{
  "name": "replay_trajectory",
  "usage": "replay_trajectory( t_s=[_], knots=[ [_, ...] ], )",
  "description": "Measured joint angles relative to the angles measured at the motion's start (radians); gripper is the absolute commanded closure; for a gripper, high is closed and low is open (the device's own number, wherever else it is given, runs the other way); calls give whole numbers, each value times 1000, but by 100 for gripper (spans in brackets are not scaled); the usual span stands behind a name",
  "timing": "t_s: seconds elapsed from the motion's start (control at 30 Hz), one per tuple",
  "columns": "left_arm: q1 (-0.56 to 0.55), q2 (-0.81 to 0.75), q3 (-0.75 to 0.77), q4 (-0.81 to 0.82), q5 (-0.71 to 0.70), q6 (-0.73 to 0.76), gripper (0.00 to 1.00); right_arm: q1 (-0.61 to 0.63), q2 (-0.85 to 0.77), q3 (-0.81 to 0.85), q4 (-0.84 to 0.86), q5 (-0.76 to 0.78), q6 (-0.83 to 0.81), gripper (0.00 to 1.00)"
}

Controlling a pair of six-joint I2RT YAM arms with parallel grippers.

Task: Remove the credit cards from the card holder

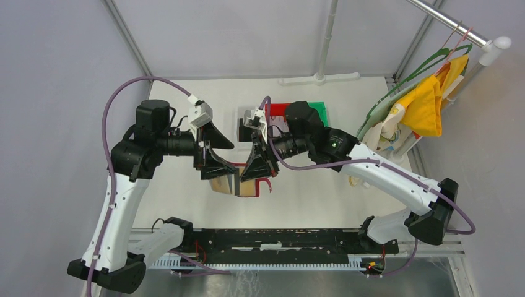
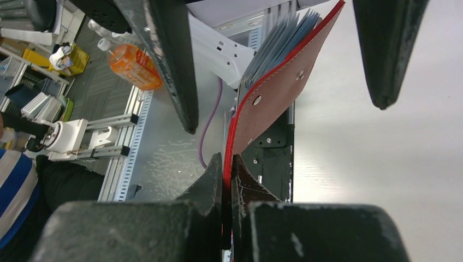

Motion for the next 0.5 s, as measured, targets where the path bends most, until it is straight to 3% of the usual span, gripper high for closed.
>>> replay_trajectory(
  t_s=[0.27, 0.5],
  knots=[
    [-6, -77, -45, -48, 27, 64, 3, 39, 2, 5, 49, -65, -15, 100],
    [-21, -69, -58, -203, 55, 192, 26, 43, 13, 21, 61, -93, -32, 100]
  ],
)
